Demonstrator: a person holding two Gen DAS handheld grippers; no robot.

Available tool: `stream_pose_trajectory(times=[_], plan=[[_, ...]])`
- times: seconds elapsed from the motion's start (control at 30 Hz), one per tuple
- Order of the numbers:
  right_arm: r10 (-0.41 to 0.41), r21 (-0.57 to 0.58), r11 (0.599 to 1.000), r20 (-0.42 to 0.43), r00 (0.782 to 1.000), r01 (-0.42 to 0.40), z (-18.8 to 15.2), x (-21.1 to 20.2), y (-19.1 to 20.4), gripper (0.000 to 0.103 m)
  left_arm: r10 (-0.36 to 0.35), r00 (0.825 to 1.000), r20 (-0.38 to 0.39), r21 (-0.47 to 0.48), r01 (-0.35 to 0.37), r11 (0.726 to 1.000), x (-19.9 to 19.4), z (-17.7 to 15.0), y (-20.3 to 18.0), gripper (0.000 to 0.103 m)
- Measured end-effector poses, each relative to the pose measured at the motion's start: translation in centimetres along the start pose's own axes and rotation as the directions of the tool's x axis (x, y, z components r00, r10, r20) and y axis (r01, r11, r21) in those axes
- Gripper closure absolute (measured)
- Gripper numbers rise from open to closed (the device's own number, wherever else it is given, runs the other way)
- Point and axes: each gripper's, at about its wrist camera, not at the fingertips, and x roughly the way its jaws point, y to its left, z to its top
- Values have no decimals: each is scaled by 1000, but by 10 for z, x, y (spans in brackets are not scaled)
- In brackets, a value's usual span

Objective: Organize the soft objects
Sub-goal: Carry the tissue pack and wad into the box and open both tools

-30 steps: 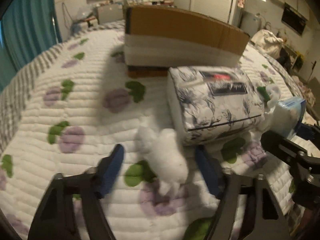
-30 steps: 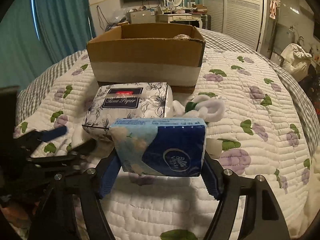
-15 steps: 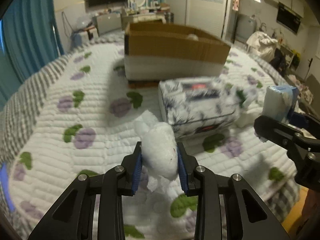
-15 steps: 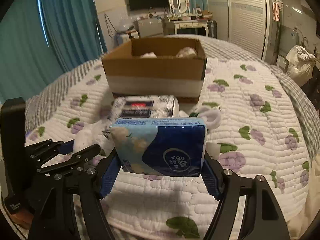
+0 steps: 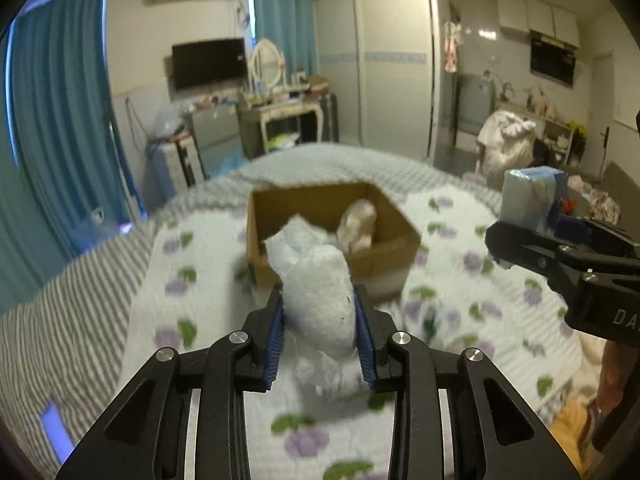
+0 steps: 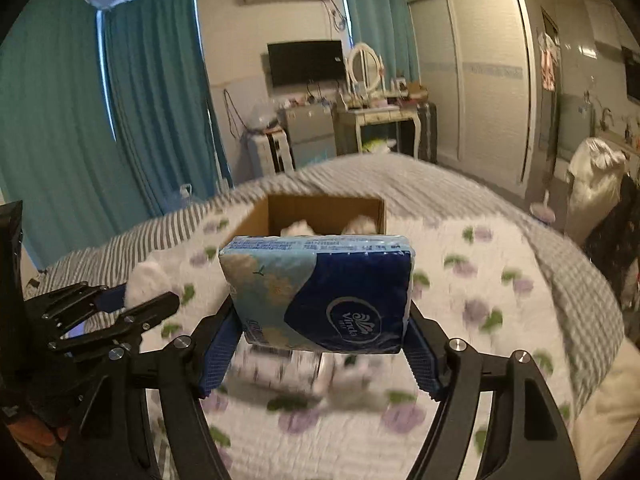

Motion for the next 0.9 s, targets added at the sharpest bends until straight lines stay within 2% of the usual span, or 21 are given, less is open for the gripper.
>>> stream_pose_trajectory(times=[0.2,0.33,0.4,0.53,0.7,0.8,0.9], plan=[[-22,-30,999,47,999,24,58,26,-7,29,7,998,57,9,-7,1000,31,55,3,72],[-21,-20,1000,51,998,22,91,66,-15,29,10,996,84,22,-12,1000,61,82,7,72],[-26,-20,999,44,999,27,100,92,-20,29,16,998,66,17,-17,1000,85,92,12,72],[-41,-17,999,1,999,42,107,147,-34,29,5,1000,14,-1,-5,1000,141,99,21,72],[-41,0,999,-77,996,42,95,211,-51,29,27,998,-52,15,-26,1000,197,87,27,72],[-14,21,1000,-111,994,17,84,236,-57,29,24,997,-77,18,-23,1000,215,79,28,72],[6,29,1000,-126,992,-2,78,248,-60,28,43,997,-68,51,-39,998,219,72,23,69]])
